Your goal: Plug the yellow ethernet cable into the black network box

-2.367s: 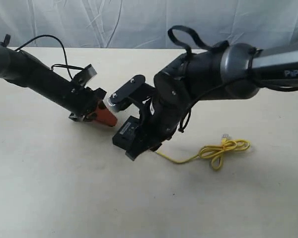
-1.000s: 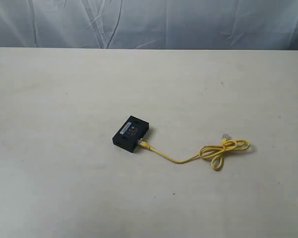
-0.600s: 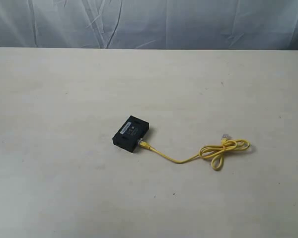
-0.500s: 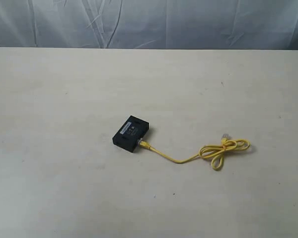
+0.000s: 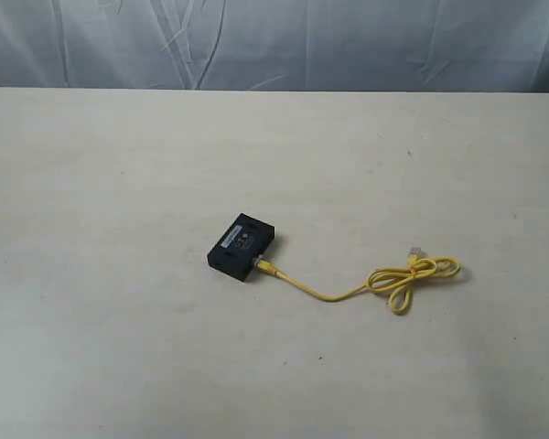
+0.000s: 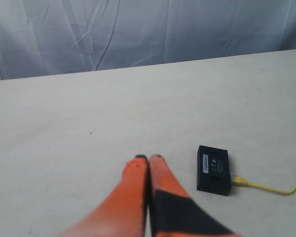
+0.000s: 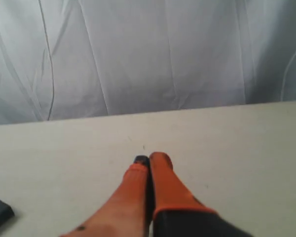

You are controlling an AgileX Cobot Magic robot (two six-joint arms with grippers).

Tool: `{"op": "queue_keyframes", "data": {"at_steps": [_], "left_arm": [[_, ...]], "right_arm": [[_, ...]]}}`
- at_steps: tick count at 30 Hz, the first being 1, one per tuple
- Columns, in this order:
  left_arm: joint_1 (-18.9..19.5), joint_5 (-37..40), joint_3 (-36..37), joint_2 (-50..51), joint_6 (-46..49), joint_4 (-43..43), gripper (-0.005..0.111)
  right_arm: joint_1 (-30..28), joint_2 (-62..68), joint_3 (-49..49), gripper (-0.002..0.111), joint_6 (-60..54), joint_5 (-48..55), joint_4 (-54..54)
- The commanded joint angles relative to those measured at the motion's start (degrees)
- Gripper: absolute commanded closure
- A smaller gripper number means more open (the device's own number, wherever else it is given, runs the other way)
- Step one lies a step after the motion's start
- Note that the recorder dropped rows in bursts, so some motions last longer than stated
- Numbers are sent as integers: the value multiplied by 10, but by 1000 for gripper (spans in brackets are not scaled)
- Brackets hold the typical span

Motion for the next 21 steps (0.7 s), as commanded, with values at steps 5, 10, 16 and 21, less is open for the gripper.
{"op": "queue_keyframes", "data": {"at_steps": [5, 10, 16, 21], "left_arm": [[0, -3, 3, -2, 0, 3, 107], [0, -3, 3, -2, 0, 6, 107], [0, -3, 3, -2, 0, 6, 107], [0, -3, 3, -2, 0, 6, 107]], "right_arm": [[11, -3, 108, 108, -4, -31, -32], [11, -3, 108, 108, -20, -32, -33], [12, -3, 108, 108, -20, -32, -33], [35, -3, 108, 108, -20, -32, -33]]}}
